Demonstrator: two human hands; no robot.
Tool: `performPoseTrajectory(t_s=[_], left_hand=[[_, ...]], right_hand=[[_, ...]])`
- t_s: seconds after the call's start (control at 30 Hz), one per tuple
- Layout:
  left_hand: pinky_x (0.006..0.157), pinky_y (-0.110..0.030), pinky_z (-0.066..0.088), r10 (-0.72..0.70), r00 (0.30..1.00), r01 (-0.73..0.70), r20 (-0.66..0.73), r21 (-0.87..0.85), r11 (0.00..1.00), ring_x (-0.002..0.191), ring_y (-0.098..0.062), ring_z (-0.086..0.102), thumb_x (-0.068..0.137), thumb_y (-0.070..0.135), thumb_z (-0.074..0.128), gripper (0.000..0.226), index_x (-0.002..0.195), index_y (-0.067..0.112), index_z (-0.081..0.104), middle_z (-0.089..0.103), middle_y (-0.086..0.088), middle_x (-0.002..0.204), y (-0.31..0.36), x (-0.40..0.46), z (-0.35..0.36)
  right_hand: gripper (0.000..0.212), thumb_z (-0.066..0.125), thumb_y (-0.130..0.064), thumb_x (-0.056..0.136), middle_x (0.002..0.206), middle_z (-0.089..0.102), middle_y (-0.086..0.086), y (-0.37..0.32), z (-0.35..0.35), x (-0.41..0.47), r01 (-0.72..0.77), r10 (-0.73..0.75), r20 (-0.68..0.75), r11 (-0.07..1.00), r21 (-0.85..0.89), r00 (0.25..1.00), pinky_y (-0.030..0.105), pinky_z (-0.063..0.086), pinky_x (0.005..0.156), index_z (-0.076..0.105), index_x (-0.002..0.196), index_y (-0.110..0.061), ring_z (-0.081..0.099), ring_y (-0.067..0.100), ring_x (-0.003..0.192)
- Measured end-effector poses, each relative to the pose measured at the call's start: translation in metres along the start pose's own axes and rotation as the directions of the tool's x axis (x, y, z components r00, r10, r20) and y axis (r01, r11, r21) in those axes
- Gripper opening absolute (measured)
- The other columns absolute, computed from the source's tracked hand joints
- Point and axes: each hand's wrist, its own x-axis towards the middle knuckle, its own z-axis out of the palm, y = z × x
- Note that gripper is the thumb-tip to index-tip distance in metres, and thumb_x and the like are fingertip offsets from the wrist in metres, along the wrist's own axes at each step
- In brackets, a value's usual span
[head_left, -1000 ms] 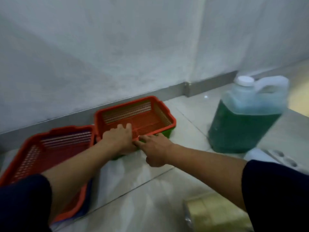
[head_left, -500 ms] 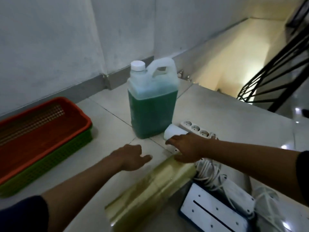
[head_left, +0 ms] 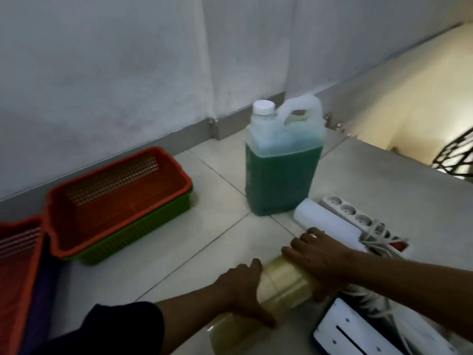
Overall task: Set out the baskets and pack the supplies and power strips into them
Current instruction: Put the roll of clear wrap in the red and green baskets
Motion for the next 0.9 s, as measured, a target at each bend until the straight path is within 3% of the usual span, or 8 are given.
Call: performPoseTrajectory(t_s=[0.17, 0.33, 0.43, 0.57, 0.7, 0.8, 0.9], left_hand=[[0.086, -0.04, 0.05, -0.01, 0.998, 0.01, -0.066, 0.005, 1.0, 0.108, -0.027, 0.052, 0.059, 0.056, 0.08, 0.102, 0.137, 0.024, 0.02, 0.048, -0.011, 0.128, -0.023, -0.022, -0.009], [0.084, -0.037, 0.046, -0.026, 0.965, 0.068, -0.262, 0.152, 0.986, 0.108, -0.031, 0.054, 0.058, 0.059, 0.078, 0.106, 0.138, 0.022, 0.018, 0.05, -0.012, 0.126, -0.073, -0.051, -0.042], [0.083, -0.037, 0.046, -0.048, 0.908, 0.154, -0.416, 0.226, 0.962, 0.107, -0.029, 0.054, 0.056, 0.059, 0.078, 0.104, 0.136, 0.022, 0.022, 0.053, -0.01, 0.124, -0.11, -0.068, -0.072], [0.082, -0.039, 0.044, -0.082, 0.788, 0.276, -0.61, 0.232, 0.933, 0.106, -0.026, 0.052, 0.053, 0.06, 0.076, 0.107, 0.138, 0.027, 0.02, 0.051, -0.007, 0.126, -0.167, -0.09, -0.105], [0.101, -0.046, 0.041, -0.144, 0.665, 0.334, -0.733, 0.12, 0.935, 0.121, -0.026, 0.045, 0.054, 0.059, 0.076, 0.114, 0.144, 0.03, 0.014, 0.043, -0.004, 0.14, -0.224, -0.101, -0.126], [0.102, -0.046, 0.039, -0.203, 0.629, 0.364, -0.751, 0.053, 0.93, 0.126, -0.027, 0.044, 0.052, 0.06, 0.078, 0.117, 0.145, 0.032, 0.013, 0.041, -0.003, 0.144, -0.259, -0.101, -0.132], [0.102, -0.047, 0.035, -0.241, 0.635, 0.383, -0.734, 0.028, 0.923, 0.127, -0.027, 0.042, 0.051, 0.061, 0.078, 0.117, 0.145, 0.035, 0.013, 0.04, -0.002, 0.145, -0.281, -0.094, -0.134]], right_hand=[[0.103, 0.065, -0.068, 0.065, 0.138, 0.039, 0.01, -0.015, -0.023, 0.015, 0.034, -0.035, -0.041, 0.999, -0.022, 0.999, 0.049, 0.02, 0.108, 0.014, 0.144, -0.025, 0.039, 0.027, 0.119], [0.103, 0.062, -0.069, 0.063, 0.137, 0.04, 0.01, -0.032, -0.062, 0.051, 0.011, -0.027, -0.203, 0.997, -0.079, 0.979, 0.049, 0.024, 0.104, 0.016, 0.143, -0.022, 0.041, 0.029, 0.118], [0.1, 0.061, -0.065, 0.063, 0.136, 0.041, 0.011, -0.044, -0.093, 0.087, -0.033, 0.0, -0.36, 0.996, -0.085, 0.933, 0.052, 0.024, 0.105, 0.018, 0.142, -0.021, 0.041, 0.03, 0.12], [0.101, 0.072, -0.058, 0.055, 0.132, 0.049, 0.014, -0.06, -0.135, 0.145, -0.108, 0.043, -0.539, 0.99, -0.088, 0.841, 0.066, 0.02, 0.103, 0.025, 0.136, -0.02, 0.047, 0.033, 0.122], [0.107, 0.082, -0.053, 0.046, 0.134, 0.052, 0.018, -0.081, -0.172, 0.199, -0.158, 0.092, -0.666, 0.987, -0.039, 0.74, 0.072, 0.022, 0.099, 0.031, 0.134, -0.02, 0.046, 0.041, 0.124], [0.104, 0.08, -0.052, 0.057, 0.146, 0.041, 0.013, -0.095, -0.192, 0.233, -0.196, 0.141, -0.655, 0.98, -0.012, 0.743, 0.072, 0.014, 0.101, 0.027, 0.141, -0.024, 0.034, 0.04, 0.133], [0.101, 0.072, -0.053, 0.07, 0.156, 0.021, 0.007, -0.105, -0.19, 0.26, -0.188, 0.174, -0.604, 0.981, 0.041, 0.778, 0.07, 0.005, 0.105, 0.013, 0.148, -0.028, 0.015, 0.034, 0.143]])
